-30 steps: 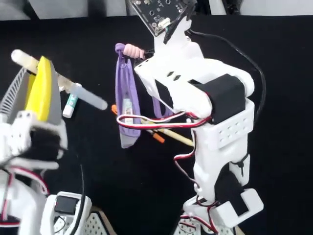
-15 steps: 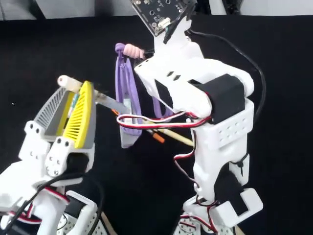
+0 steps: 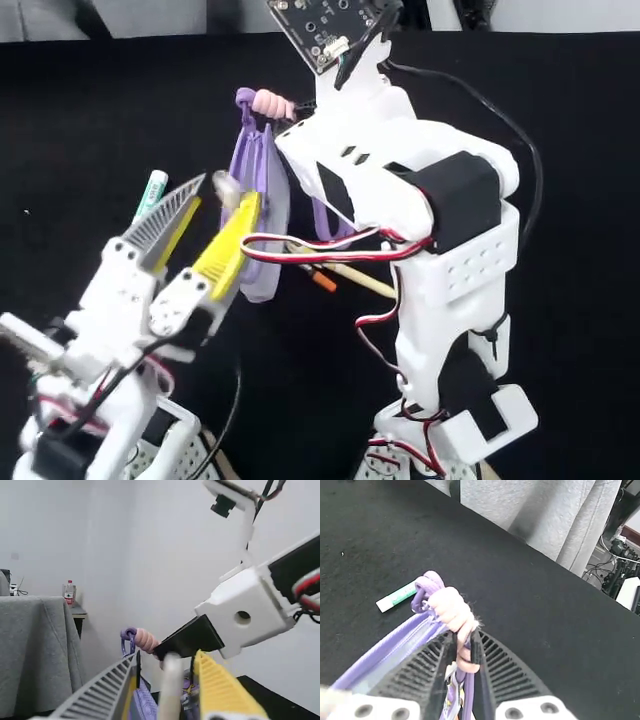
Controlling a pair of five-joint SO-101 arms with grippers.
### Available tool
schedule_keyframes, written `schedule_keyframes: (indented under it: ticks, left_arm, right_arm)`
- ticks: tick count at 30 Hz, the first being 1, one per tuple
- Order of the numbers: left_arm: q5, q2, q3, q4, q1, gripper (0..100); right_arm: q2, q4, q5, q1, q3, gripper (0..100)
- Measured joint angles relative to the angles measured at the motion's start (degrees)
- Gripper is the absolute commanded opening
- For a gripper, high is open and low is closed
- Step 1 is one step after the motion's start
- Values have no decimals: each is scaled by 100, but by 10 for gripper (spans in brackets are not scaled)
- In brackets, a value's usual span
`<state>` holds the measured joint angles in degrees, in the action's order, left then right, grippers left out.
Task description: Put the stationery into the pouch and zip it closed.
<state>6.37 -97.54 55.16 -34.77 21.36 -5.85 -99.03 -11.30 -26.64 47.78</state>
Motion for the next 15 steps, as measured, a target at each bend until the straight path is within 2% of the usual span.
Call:
schedule_keyframes:
  ticks: [4,8,11,15]
  left_arm:
    - [158,-35,-914,-905,255,214]
    - [352,-44,-1538,-1152,290,209]
    - [484,-44,-1662,-1187,-141,209]
    - [1002,-44,-1451,-1169,-1125,209]
  right_arm:
    - [0,0,0,0,0,11]
    - [0,0,0,0,18,11]
    - [0,0,0,9,62,11]
    - [0,0,0,378,431,11]
